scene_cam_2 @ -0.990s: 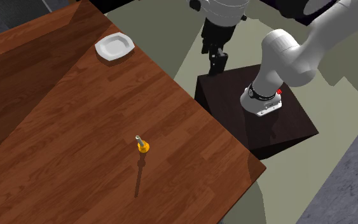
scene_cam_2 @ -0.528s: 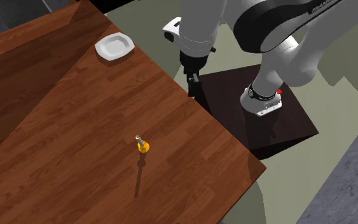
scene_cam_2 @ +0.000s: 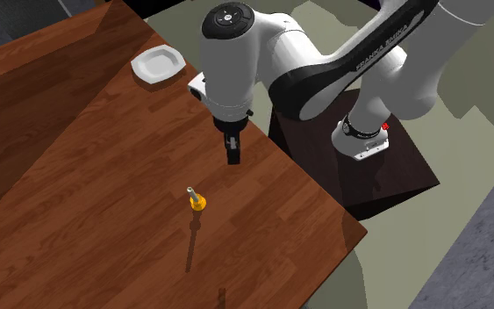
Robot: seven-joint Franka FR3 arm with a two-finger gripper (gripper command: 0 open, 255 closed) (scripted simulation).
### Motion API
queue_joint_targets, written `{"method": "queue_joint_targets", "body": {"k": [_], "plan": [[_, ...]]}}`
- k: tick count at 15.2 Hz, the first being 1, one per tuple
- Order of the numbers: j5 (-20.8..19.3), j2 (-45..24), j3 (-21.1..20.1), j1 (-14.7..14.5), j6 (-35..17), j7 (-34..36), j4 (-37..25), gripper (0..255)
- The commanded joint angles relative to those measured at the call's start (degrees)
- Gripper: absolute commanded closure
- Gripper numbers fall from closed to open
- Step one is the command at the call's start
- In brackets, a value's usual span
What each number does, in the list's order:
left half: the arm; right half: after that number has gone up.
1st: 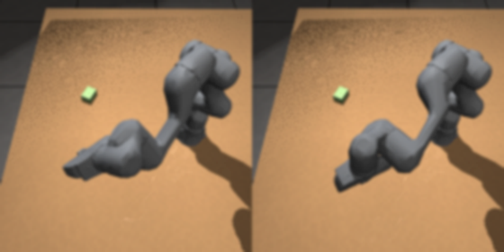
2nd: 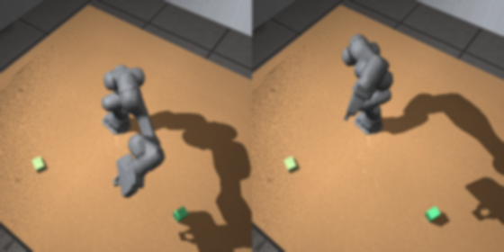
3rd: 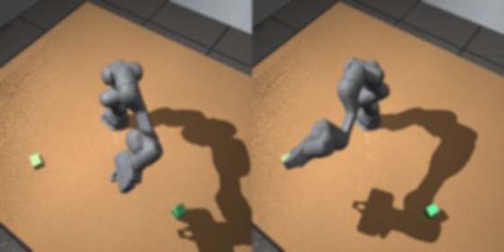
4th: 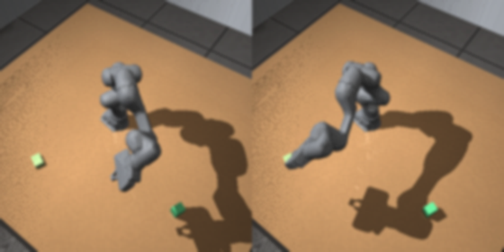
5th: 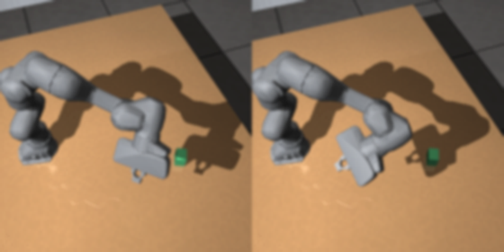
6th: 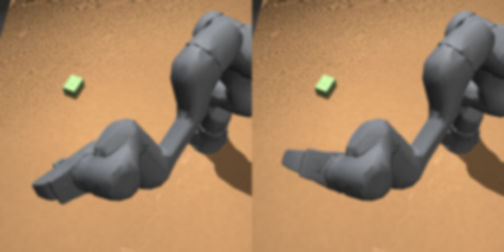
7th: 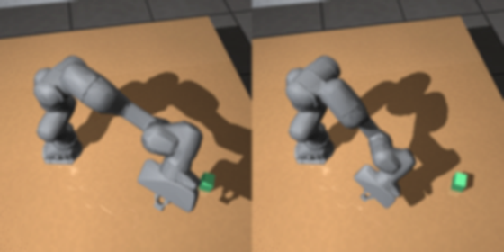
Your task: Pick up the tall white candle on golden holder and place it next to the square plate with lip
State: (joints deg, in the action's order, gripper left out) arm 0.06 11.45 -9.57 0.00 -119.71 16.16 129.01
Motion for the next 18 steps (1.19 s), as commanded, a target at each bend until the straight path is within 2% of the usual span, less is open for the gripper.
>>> {"method": "queue_joint_targets", "body": {"k": [1, 7, 12, 18], "plan": [[-0.6, -4.6, -0.6, -0.1, -1.8, 1.5, -2.8, 0], [-3.0, -18.1, -1.3, -0.6, -6.0, 5.3, -11.9, 0], [-5.1, -29.5, -1.1, -1.7, -7.5, 8.1, -21.6, 0], [-5.8, -32.5, -0.8, -2.0, -10.6, 8.6, -21.3, 0]]}}
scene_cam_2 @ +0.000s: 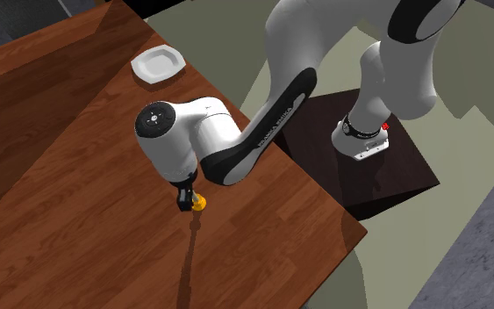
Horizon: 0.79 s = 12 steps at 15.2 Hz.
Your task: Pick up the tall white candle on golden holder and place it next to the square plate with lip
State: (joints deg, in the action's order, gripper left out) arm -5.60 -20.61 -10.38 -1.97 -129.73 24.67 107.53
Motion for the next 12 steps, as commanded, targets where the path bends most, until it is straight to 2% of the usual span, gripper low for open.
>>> {"method": "queue_joint_targets", "body": {"k": [1, 10, 11, 12], "plan": [[-0.2, -0.9, 0.1, -0.1, -1.2, 0.2, 0.3, 0], [-0.4, -1.6, 0.2, -0.2, -2.2, 0.3, 0.5, 0], [-0.4, -1.6, 0.2, -0.2, -2.2, 0.3, 0.5, 255], [-0.4, -1.6, 0.2, -0.2, -2.2, 0.3, 0.5, 255]]}}
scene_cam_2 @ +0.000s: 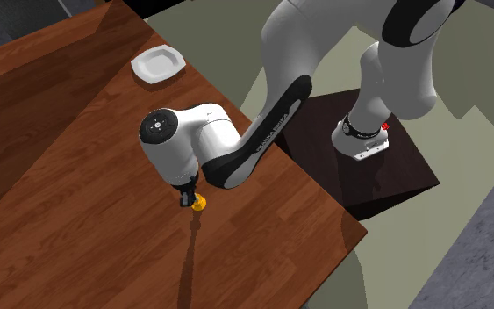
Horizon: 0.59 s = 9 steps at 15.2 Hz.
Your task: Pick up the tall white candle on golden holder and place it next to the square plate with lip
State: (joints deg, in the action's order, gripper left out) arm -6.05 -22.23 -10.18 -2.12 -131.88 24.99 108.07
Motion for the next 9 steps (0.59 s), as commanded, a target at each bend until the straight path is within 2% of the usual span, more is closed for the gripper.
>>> {"method": "queue_joint_targets", "body": {"k": [1, 9], "plan": [[0.0, 0.0, 0.0, 0.0, 0.0, 0.0, 0.0, 255], [0.1, 0.4, -0.1, 0.0, 0.6, -0.1, -0.2, 255]]}}
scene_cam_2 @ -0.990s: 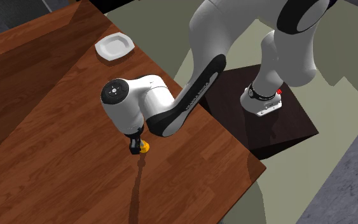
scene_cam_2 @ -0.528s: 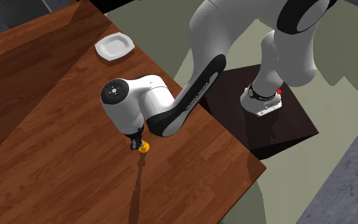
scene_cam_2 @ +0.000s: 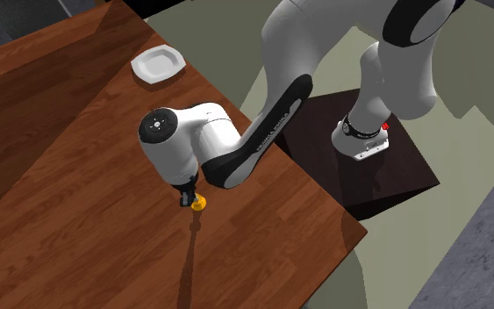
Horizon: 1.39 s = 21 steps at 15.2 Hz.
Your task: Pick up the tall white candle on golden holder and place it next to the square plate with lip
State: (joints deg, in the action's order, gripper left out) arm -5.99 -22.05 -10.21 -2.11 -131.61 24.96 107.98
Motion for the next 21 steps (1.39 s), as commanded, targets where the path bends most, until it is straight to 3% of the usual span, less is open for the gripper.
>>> {"method": "queue_joint_targets", "body": {"k": [1, 21], "plan": [[0.2, 0.7, -0.1, 0.1, 1.0, -0.1, -0.3, 255], [2.1, 7.2, -0.8, 0.5, 14.2, -1.5, -7.1, 255]]}}
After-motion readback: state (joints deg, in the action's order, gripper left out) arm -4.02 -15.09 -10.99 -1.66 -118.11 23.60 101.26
